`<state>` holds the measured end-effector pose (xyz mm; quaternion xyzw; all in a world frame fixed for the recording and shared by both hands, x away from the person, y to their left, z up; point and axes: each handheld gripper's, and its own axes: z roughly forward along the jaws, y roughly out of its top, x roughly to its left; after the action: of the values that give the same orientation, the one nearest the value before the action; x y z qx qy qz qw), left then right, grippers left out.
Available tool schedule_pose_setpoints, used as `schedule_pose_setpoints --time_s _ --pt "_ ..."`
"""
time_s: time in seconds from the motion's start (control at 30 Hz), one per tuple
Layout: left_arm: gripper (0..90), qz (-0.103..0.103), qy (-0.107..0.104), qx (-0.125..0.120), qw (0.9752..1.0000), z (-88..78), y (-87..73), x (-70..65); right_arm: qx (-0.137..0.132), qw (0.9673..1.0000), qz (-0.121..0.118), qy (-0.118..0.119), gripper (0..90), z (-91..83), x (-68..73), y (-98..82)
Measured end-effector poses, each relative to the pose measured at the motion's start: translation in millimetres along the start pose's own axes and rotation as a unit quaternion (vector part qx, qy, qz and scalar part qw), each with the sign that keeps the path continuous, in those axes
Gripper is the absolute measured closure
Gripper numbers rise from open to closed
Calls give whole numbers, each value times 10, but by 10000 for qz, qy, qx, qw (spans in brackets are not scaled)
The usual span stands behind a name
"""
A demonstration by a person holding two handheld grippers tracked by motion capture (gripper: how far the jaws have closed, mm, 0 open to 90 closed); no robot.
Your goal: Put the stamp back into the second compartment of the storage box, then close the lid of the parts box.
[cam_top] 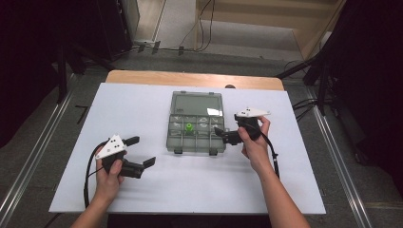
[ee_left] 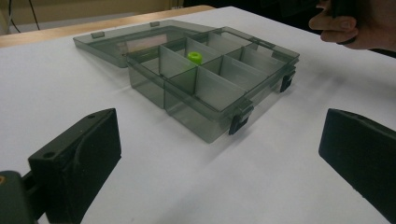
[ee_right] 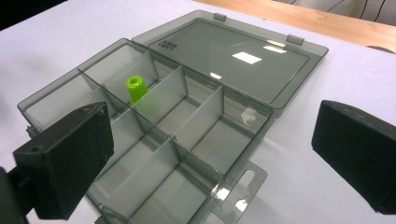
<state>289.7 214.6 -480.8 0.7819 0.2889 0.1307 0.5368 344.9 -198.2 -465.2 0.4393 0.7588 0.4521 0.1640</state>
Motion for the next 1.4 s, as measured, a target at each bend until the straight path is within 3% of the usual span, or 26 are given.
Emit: schedule_pose_setpoints --time_s 0.33,0.7,1.07,1.4 --pt "0 48 -100 -39 9999 147 173 -9 -20 10000 75 -17 0 -40 -55 -35" --pt "0 -36 -204 -38 9998 305 320 28 -79 9999 135 6 0 -55 -92 -42" --pt "0 -174 -278 -102 9994 522 403 127 -117 9996 236 36 0 3 -134 -21" --pt "0 -329 -313 19 9990 765 462 261 -137 9996 247 35 0 52 -179 87"
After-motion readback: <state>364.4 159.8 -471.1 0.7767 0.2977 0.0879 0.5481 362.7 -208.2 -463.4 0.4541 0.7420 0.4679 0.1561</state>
